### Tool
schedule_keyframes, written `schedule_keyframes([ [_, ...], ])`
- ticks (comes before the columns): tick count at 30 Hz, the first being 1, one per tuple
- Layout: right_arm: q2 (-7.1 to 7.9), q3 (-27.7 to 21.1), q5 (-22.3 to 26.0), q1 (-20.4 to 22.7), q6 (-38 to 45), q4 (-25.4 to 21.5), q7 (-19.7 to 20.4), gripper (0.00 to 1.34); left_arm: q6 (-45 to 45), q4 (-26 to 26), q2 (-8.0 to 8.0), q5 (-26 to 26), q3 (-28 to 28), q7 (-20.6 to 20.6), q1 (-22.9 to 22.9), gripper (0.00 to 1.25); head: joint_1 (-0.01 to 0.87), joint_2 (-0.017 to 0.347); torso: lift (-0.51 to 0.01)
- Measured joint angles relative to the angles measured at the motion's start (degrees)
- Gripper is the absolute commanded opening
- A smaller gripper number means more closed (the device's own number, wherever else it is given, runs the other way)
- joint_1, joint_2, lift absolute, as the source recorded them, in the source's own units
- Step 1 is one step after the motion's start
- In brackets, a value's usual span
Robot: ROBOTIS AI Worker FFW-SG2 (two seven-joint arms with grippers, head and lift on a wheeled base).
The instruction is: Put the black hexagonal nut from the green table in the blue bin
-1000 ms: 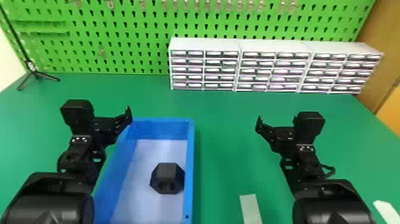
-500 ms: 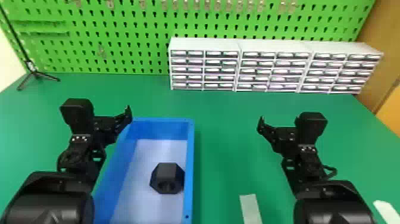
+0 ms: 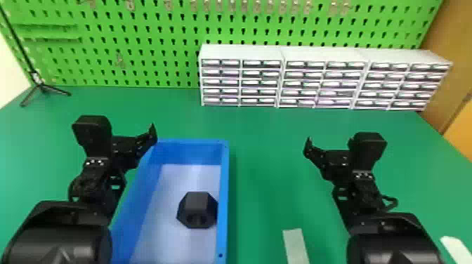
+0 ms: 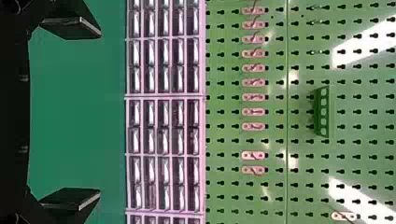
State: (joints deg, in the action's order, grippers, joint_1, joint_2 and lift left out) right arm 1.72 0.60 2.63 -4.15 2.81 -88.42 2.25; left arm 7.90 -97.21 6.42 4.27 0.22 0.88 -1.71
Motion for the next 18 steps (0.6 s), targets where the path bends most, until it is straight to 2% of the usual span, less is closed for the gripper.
schedule_keyframes([
  [18, 0.12, -0.2, 0.0, -0.1, 0.2, 0.0, 0.0, 1.23, 0.2, -0.4, 0.0, -0.2, 0.6, 0.0, 0.3, 1.08, 0.683, 0.028, -0.096],
])
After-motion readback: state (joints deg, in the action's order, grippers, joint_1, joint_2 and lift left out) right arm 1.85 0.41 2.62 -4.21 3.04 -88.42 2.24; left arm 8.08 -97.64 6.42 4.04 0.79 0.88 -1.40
